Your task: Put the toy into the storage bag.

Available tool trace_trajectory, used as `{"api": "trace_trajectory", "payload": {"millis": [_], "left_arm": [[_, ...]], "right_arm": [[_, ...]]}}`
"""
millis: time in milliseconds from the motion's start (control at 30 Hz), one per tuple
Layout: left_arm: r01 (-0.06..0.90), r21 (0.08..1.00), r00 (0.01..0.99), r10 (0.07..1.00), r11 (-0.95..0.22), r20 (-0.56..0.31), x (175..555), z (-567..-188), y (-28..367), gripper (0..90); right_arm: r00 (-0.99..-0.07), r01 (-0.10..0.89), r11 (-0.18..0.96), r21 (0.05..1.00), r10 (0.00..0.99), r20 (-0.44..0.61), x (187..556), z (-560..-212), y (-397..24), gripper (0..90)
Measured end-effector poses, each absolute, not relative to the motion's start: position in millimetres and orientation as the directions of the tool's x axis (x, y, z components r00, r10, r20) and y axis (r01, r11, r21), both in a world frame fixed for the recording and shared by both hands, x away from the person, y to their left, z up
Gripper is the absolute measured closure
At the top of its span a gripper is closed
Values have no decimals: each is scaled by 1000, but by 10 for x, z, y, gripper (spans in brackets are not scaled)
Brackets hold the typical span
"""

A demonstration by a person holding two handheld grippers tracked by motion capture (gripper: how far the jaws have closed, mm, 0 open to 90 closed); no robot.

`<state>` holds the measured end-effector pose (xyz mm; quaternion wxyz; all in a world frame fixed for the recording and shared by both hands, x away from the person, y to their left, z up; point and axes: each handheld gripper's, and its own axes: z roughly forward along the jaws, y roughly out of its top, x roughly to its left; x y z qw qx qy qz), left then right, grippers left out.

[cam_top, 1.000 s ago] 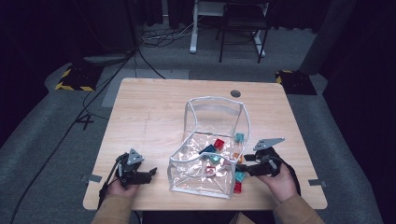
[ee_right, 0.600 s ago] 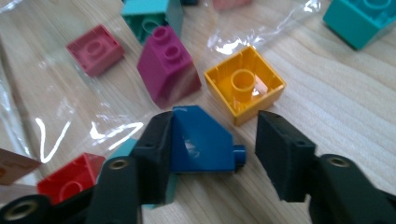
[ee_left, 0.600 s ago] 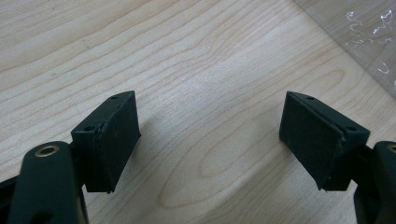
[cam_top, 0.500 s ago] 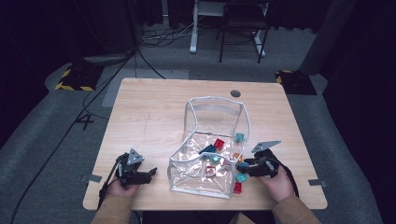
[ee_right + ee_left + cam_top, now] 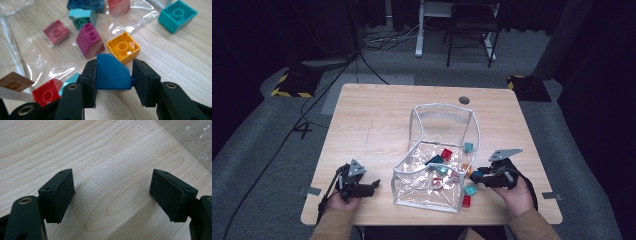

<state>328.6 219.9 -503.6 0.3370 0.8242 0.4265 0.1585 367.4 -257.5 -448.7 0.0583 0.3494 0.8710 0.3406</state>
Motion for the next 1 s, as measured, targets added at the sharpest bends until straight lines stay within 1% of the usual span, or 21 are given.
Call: {"api": "trace_trajectory", "payload": {"millis": [400,567,1000], "left_arm": [[596,691,586,810,-409,-26,3287,-5036,2199,203],[595,691,586,810,-410,-24,3288,-5035,2200,203],[596,691,586,810,-410,-26,3287,-5036,2200,203]], "right_arm": [[-761,532,500,684,636,128,3598,-4112,-2668,564],[-768,521,479,706,624,144,3570,-3965,-2698,564],[-787,465,449,763,604,125,3471,-3574,-2736,563]]}}
